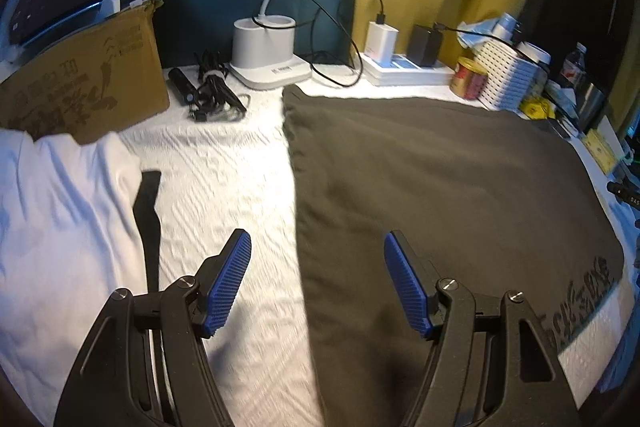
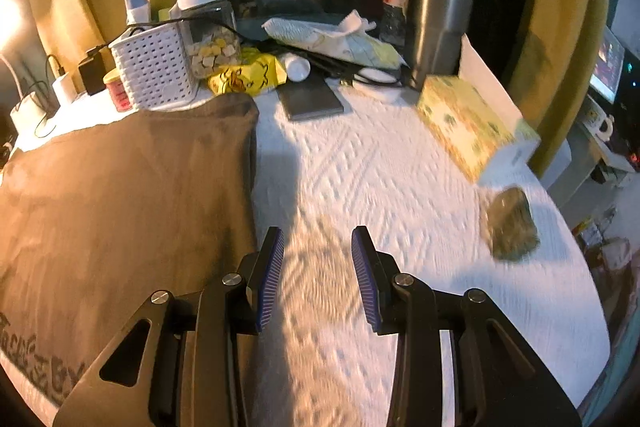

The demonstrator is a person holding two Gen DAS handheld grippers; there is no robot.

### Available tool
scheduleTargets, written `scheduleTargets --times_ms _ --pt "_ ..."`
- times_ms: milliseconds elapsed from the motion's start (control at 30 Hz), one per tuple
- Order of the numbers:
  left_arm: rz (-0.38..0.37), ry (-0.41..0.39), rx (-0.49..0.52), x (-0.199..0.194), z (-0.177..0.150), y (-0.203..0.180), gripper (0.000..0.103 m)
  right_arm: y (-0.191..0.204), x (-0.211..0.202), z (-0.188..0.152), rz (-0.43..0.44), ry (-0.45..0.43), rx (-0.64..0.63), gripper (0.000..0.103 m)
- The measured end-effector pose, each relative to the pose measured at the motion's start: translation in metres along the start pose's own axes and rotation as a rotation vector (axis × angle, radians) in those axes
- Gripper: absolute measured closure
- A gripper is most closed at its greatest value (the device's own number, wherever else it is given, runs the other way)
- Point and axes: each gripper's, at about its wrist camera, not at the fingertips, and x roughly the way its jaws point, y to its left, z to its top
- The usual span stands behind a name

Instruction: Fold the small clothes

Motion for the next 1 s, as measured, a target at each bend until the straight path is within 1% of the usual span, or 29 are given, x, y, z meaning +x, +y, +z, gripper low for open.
scheduleTargets --times_ms 167,467,700,967,1000 --pt "-0.003 0.003 0.014 -0.008 -0.014 -0.009 0.034 -0.002 -0.017 -0.028 0.020 0.025 0.005 0.065" --pt "-0.048 0.007 0.042 -0.018 -0.031 -0.028 0.034 0.005 -0.046 -0.067 0.060 0.047 0.014 0.065" --pt "-0.062 0.006 0.049 -0.025 -0.040 -0.032 0.034 0.013 -0.062 -0.087 0.095 0.046 0.030 0.065" --pt "-0.066 0.007 0.044 -0.032 -0.049 -0.033 0.034 0.029 -0.059 -0.098 0.161 0.065 0.035 0.066" --pt "-0.066 0.008 0.043 -0.032 -0.050 -0.033 0.034 0.031 -0.058 -0.099 0.171 0.064 0.032 0.069"
